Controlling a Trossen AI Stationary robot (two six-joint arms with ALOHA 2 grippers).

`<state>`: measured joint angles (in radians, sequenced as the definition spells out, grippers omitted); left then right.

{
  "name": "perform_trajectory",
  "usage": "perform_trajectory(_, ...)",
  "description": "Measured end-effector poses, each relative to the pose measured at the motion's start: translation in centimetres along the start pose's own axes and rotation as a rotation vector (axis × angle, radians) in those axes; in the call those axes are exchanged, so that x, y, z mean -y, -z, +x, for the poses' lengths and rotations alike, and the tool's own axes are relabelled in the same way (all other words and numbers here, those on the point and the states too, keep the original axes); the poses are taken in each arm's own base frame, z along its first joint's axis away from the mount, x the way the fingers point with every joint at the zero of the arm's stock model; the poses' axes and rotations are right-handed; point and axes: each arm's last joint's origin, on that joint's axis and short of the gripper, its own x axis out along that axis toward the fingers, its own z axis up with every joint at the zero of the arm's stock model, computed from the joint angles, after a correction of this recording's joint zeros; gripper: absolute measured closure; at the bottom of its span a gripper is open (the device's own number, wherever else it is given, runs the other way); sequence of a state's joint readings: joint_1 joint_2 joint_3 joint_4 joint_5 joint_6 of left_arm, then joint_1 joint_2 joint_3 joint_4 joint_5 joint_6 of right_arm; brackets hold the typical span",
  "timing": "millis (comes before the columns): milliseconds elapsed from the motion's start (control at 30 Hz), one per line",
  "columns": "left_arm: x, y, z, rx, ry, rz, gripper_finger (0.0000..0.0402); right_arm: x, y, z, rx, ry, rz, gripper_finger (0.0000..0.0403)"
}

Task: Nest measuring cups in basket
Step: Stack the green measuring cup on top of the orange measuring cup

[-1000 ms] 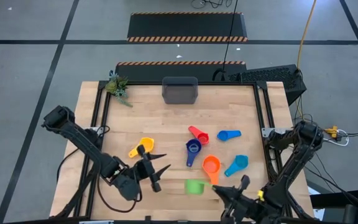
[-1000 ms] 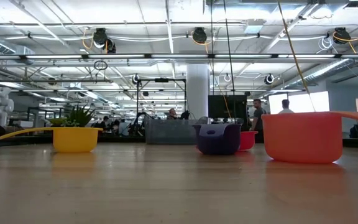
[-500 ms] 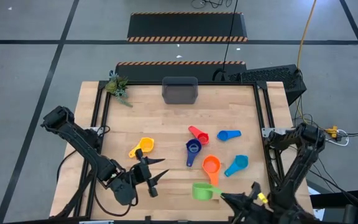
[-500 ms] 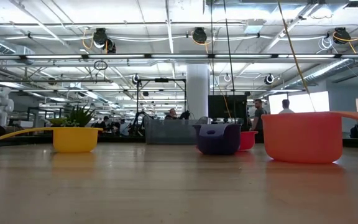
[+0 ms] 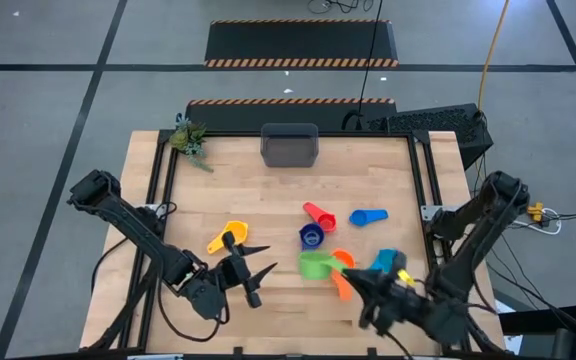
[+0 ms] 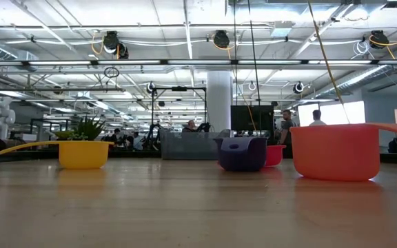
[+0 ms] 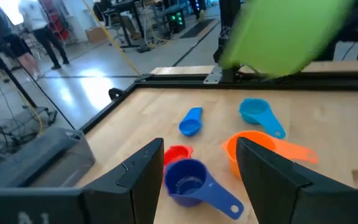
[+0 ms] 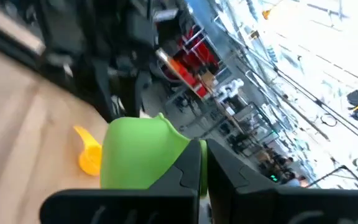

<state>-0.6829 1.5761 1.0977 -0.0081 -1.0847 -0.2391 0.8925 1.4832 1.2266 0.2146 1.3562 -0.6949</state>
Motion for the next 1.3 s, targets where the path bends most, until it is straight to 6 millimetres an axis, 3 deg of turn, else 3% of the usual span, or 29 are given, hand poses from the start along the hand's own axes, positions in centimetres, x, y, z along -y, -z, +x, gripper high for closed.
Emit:
perform_trajectory(167, -0.4, -0.1, 0.7, -0.004, -0.022, 0.079, 0.0199, -1.5, 2.9, 2.7, -0.046, -0.281, 0.091, 0.0403)
perform_trajectory(267, -0.7, -0.1, 1.1, -0.008, -0.037, 0.102, 0.0199, -2.8, 4.3, 3.2, -0.145, -0.328, 0.129, 0.0403)
perform_trajectory(367, -1.0, -0.2, 1.6, -0.012, -0.051, 0.117, 0.0199, -3.7, 4.9, 2.4, -0.185, -0.342, 0.136, 0.0403)
perform_trajectory(633, -1.7, -0.2, 2.6, -0.026, -0.083, 0.116, 0.0199, -3.5, 4.5, -1.5, -0.174, -0.306, 0.111, 0.0403)
perform_trajectory(767, -1.8, -0.1, 2.6, -0.034, -0.086, 0.111, 0.0199, -3.2, 5.9, -2.5, -0.280, -0.383, 0.102, 0.0403)
perform_trajectory(900, -1.8, -0.1, 2.7, -0.034, -0.088, 0.109, 0.0199, -3.3, 7.4, -2.7, -0.406, -0.393, 0.095, 0.0403)
perform_trajectory(1300, -2.0, -0.1, 2.9, -0.035, -0.092, 0.095, 0.0199, -4.5, 8.3, -0.6, -0.423, -0.280, -0.049, 0.0403)
